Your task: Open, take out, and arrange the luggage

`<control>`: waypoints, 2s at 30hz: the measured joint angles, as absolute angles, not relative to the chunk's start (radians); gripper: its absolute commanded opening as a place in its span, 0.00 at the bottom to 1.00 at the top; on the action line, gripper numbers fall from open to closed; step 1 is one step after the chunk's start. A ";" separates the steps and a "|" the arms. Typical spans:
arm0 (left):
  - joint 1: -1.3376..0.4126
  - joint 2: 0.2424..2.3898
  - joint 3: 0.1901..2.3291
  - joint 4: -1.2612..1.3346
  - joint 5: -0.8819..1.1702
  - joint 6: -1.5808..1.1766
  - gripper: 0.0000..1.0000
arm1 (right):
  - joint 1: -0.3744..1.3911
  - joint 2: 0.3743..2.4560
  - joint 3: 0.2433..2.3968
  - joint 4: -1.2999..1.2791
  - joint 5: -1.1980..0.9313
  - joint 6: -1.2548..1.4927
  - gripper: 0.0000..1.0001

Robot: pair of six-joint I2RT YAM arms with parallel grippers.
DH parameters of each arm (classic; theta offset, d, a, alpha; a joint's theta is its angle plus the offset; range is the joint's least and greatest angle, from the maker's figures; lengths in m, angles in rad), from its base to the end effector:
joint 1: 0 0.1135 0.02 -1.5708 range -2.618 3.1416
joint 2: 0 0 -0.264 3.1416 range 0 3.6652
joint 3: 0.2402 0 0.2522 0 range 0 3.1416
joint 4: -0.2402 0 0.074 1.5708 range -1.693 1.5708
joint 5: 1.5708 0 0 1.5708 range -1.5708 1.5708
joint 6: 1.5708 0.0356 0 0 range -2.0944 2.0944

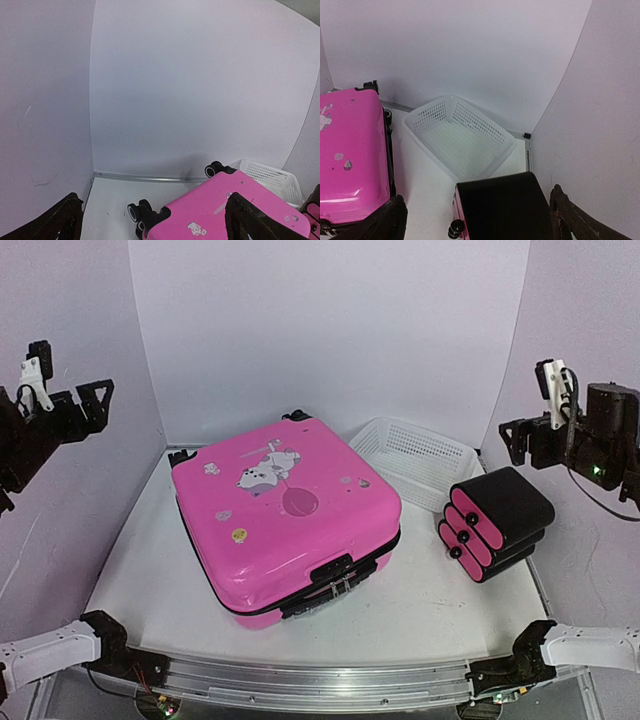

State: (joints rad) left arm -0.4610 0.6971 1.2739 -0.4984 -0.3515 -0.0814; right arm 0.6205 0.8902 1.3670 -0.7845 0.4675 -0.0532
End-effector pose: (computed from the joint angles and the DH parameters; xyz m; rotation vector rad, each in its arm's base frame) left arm 0.0926 -0.0323 0.4753 0.0001 1.4997 -0.1748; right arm 0.1271 0.0711 0.4524 -0.3019 1.8199 -0.0434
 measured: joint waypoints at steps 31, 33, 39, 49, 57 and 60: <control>-0.505 0.985 0.815 -0.514 0.258 -0.819 0.84 | 0.540 1.411 1.064 -0.637 -0.532 0.456 0.96; -0.508 1.013 0.837 -0.514 0.258 -0.830 0.82 | 0.572 1.435 1.063 -0.600 -0.557 0.493 0.93; -0.508 1.125 0.939 -0.519 0.210 -0.815 0.80 | 0.649 1.521 1.114 -0.487 -0.579 0.570 0.88; -0.418 1.117 0.981 -0.577 0.142 -0.711 0.99 | 0.851 1.575 1.130 -0.435 -0.292 0.533 0.76; -0.442 0.933 0.936 -0.623 0.189 -0.695 0.99 | 0.931 1.495 0.915 -0.352 -0.078 0.391 0.55; -0.488 0.929 0.934 -0.635 0.202 -0.716 0.99 | 0.979 1.518 0.870 -0.218 -0.019 0.368 0.47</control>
